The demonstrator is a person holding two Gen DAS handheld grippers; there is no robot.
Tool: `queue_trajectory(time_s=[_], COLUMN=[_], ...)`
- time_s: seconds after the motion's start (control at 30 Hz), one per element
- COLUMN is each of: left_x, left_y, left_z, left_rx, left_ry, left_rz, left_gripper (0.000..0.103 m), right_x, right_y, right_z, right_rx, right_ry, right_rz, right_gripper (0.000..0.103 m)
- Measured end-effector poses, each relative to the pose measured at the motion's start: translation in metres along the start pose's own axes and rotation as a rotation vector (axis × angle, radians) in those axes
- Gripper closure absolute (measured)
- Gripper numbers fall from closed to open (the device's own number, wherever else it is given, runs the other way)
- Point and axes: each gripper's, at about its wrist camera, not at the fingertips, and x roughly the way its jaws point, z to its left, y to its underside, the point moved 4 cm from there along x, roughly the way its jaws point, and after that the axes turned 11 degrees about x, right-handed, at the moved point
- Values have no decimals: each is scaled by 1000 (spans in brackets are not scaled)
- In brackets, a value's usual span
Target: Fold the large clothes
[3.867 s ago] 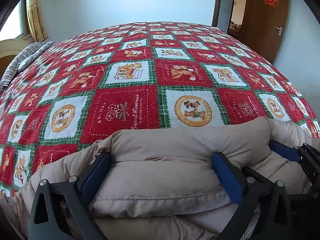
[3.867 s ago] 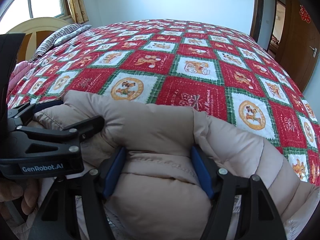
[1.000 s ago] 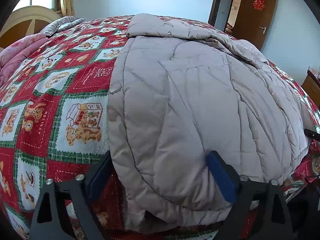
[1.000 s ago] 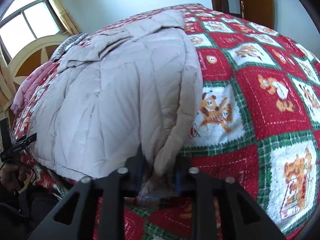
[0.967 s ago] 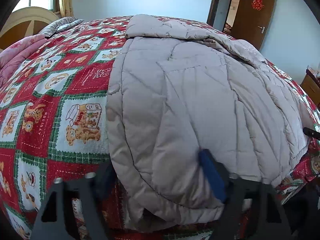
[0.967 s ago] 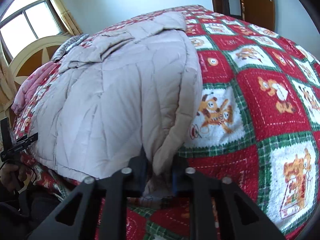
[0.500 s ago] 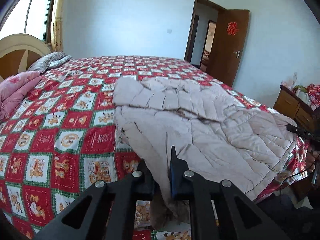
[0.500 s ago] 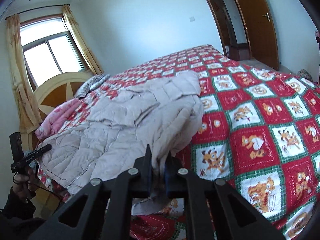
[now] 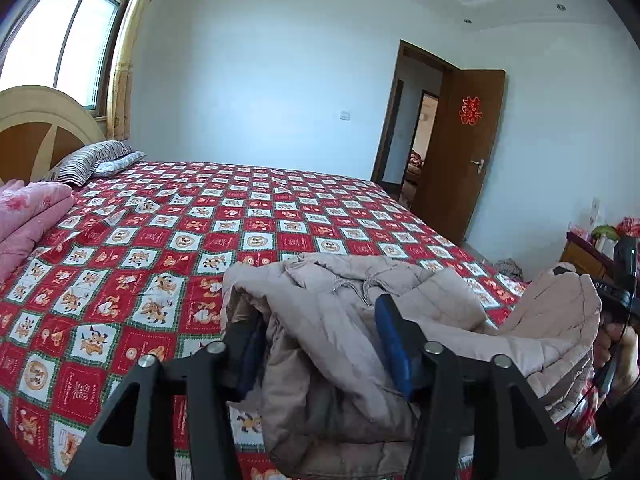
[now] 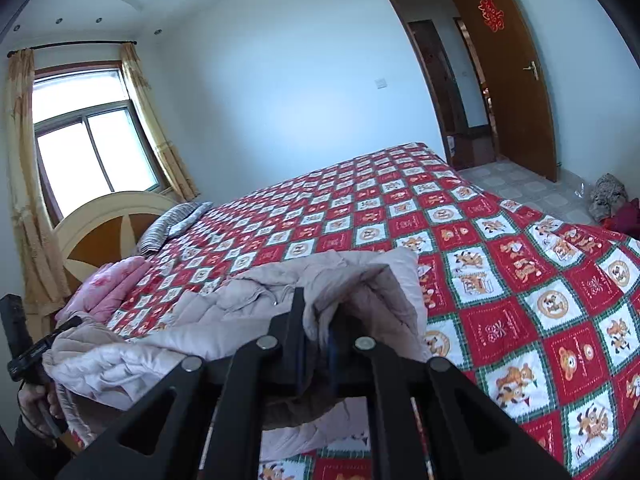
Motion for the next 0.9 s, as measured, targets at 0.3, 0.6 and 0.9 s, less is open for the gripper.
queue_trajectory(time_s=[0.3,0.6,0.9], left_x=[96,225,222], left_y=[-32,-14,-36], left_z=[60,72,122], left_rx=[-217,-173,-284], left_ry=[38,-128,-218], left_rz=[67,241,141], left_gripper=[29,19,1], right_x=[107,218,256], right_y=[-37,-44,-34], right_z=[-23,-44,-62], right_rx=[67,28,11], right_ry=[143,316,319], right_rz=[-4,66,109], right_gripper=[93,87,62])
